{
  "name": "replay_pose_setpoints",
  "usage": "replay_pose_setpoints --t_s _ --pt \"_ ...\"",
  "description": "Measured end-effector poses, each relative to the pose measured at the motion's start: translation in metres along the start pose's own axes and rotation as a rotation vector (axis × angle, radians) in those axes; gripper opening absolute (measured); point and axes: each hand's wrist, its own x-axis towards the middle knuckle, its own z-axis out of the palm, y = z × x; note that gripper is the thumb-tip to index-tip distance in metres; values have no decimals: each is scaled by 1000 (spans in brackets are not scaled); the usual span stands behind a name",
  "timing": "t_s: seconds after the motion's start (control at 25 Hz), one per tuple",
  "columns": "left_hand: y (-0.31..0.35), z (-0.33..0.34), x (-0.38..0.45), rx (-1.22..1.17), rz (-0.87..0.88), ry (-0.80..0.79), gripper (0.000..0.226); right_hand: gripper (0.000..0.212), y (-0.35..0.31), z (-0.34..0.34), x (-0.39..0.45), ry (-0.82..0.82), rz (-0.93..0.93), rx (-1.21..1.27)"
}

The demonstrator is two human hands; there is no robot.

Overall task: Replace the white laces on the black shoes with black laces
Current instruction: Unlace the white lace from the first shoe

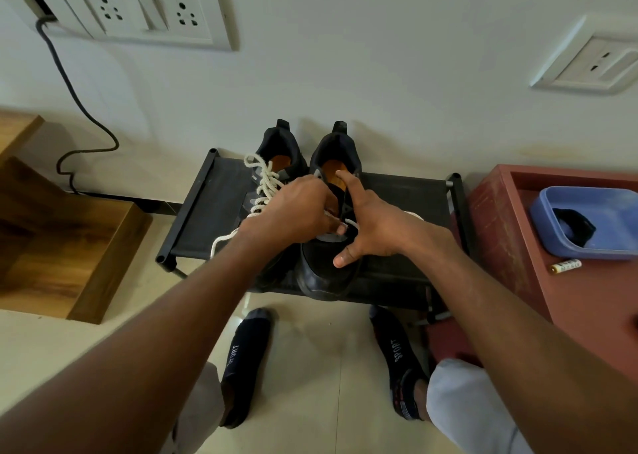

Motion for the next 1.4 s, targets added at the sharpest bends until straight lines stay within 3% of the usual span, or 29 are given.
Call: replay_pose_setpoints --t_s 0.16,0.36,0.44,0.6,0.76,0.84,1.0,1.08,1.16,1.32,1.4 --pt "1 0 0 -240 -176 34 6 155 -2 1 1 0 8 -6" --pt "-4 -25 -15 -759 -442 71 12 155 -4 0 1 -2 32 -8" --pt "-4 -22 -16 -608 -335 71 13 155 -4 0 1 -8 31 -11" --pt "5 -11 -12 48 -93 98 17 154 -4 1 1 -6 19 -12" --pt "13 -11 -6 196 -104 145 14 155 -2 1 2 -3 22 -7" --pt "13 -13 -8 4 -163 165 8 154 -3 2 2 -3 18 5" --pt "11 -35 -15 -716 -377 282 22 153 -3 2 2 4 15 46" --pt "12 -41 -17 -894 -426 240 24 154 -3 2 2 -4 16 58" --pt "15 -35 -17 -730 -350 153 24 152 -4 2 2 -2 15 55" --pt "9 -18 -10 -49 -110 70 29 150 -3 3 3 9 23 45" --pt "8 -19 -12 156 -56 57 22 152 -4 3 4 6 29 30"
